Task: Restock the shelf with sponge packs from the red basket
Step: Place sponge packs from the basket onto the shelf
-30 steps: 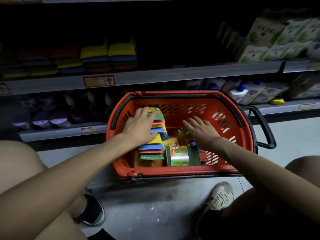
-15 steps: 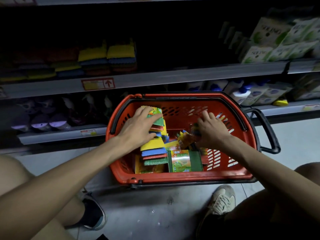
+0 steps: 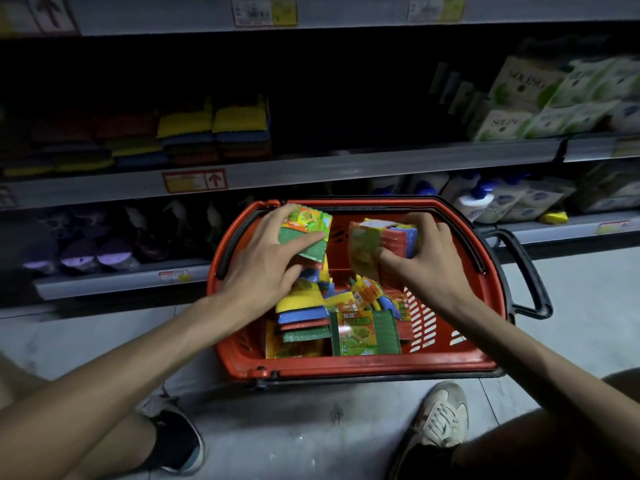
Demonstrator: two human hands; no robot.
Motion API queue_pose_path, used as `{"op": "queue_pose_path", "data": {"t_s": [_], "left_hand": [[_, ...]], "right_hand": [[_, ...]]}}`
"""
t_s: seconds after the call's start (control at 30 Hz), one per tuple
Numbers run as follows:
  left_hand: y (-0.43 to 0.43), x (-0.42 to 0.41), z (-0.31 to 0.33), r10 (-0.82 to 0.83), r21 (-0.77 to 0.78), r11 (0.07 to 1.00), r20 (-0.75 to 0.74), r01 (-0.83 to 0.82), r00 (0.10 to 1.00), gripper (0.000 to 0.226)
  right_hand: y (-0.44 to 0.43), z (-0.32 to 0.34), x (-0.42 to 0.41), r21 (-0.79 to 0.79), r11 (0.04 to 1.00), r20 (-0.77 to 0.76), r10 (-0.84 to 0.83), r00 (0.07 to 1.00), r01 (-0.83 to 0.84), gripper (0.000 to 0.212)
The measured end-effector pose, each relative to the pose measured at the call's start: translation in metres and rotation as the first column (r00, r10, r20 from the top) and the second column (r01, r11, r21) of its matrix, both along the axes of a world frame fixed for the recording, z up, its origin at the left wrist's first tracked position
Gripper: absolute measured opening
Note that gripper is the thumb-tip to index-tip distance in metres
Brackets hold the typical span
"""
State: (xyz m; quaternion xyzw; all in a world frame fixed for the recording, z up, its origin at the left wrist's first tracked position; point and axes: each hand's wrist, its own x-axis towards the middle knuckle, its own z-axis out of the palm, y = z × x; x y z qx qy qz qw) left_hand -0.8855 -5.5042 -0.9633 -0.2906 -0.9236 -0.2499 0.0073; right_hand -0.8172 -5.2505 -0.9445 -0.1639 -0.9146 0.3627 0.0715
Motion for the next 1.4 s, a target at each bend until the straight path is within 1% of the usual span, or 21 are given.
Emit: {"op": "queue_pose_path", "data": {"t_s": [0.13,0.23,0.33,0.4,0.43,0.53,0.6,0.67,0.7,0.77,0.83,0.87,0.93,1.0,1.07,1.1,1.13,1.2,1.23,1.3,1.4], "left_hand": [[0.016,0.003,0.020,0.100,0.224,0.961,0.278,-0.165,0.955,0.060],[0.026,0.003,0.027,0.093,0.294,0.934,0.352,-0.204,0.932,0.059],[0.034,-0.001,0.030,0.117,0.351,0.898,0.391,-0.266,0.913,0.056],[0.039,-0.005,0.030,0.121,0.362,0.883,0.440,-0.299,0.890,0.054],[0.042,-0.006,0.030,0.119,0.364,0.879,0.459,-0.308,0.880,0.052],[0.048,-0.004,0.029,0.088,0.390,0.855,0.542,-0.342,0.836,0.034],[0.051,-0.004,0.026,0.110,0.404,0.828,0.564,-0.389,0.819,0.019],[0.051,-0.008,0.019,0.163,0.430,0.795,0.529,-0.428,0.833,0.013],[0.050,-0.012,0.016,0.173,0.459,0.772,0.513,-0.439,0.841,0.017],[0.049,-0.016,0.012,0.165,0.477,0.760,0.516,-0.442,0.840,0.033],[0.050,-0.016,0.007,0.170,0.436,0.765,0.574,-0.475,0.801,0.048],[0.051,-0.015,0.002,0.182,0.409,0.750,0.627,-0.520,0.757,0.050],[0.052,-0.010,-0.008,0.213,0.358,0.706,0.715,-0.611,0.666,0.048],[0.052,-0.008,-0.015,0.248,0.309,0.710,0.730,-0.632,0.636,0.043],[0.053,-0.009,-0.016,0.262,0.264,0.738,0.736,-0.621,0.624,0.037],[0.053,-0.009,-0.015,0.267,0.248,0.733,0.752,-0.633,0.603,0.035],[0.053,-0.009,-0.017,0.273,0.231,0.724,0.769,-0.650,0.578,0.035],[0.053,-0.006,-0.019,0.260,0.175,0.732,0.821,-0.658,0.508,0.039],[0.052,-0.004,-0.020,0.241,0.155,0.740,0.847,-0.654,0.474,0.040],[0.049,0.000,-0.021,0.227,0.136,0.733,0.875,-0.667,0.428,0.043],[0.043,-0.001,-0.013,0.192,0.181,0.703,0.883,-0.688,0.428,0.050]], "right_hand": [[-0.009,-0.002,-0.004,-0.206,0.973,-0.086,-0.124,0.989,0.104,0.071],[-0.017,-0.008,-0.010,-0.387,0.911,-0.052,-0.174,0.983,0.141,0.087],[-0.023,-0.013,-0.016,-0.581,0.778,0.072,-0.246,0.967,0.241,0.081],[-0.023,-0.017,-0.016,-0.674,0.706,0.070,-0.233,0.970,0.218,0.070],[-0.023,-0.017,-0.016,-0.698,0.692,0.048,-0.213,0.976,0.185,0.066],[-0.025,-0.018,-0.018,-0.739,0.660,0.015,-0.182,0.983,0.133,0.073],[-0.027,-0.019,-0.019,-0.739,0.660,0.026,-0.169,0.985,0.133,0.078],[-0.026,-0.020,-0.019,-0.746,0.652,0.055,-0.146,0.988,0.138,0.067],[-0.027,-0.018,-0.019,-0.760,0.637,0.050,-0.135,0.990,0.126,0.055],[-0.027,-0.015,-0.021,-0.767,0.631,0.032,-0.147,0.989,0.119,0.031],[-0.025,-0.012,-0.023,-0.768,0.626,0.037,-0.164,0.986,0.133,0.024],[-0.024,-0.011,-0.023,-0.782,0.607,0.053,-0.161,0.985,0.142,0.027],[-0.025,-0.010,-0.025,-0.784,0.595,0.092,-0.169,0.981,0.176,0.048],[-0.025,-0.015,-0.028,-0.752,0.616,0.165,-0.170,0.972,0.235,0.072],[-0.027,-0.019,-0.032,-0.767,0.565,0.275,-0.137,0.952,0.303,0.089],[-0.028,-0.020,-0.034,-0.792,0.510,0.331,-0.103,0.938,0.336,0.090],[-0.027,-0.020,-0.034,-0.804,0.470,0.378,-0.071,0.923,0.365,0.083],[-0.026,-0.018,-0.034,-0.806,0.435,0.440,-0.014,0.898,0.401,0.060],[-0.025,-0.019,-0.034,-0.816,0.410,0.452,0.013,0.892,0.408,0.057],[-0.026,-0.021,-0.030,-0.846,0.365,0.442,0.072,0.894,0.388,0.060],[-0.031,-0.017,-0.027,-0.862,0.374,0.390,0.059,0.919,0.342,0.071]]}}
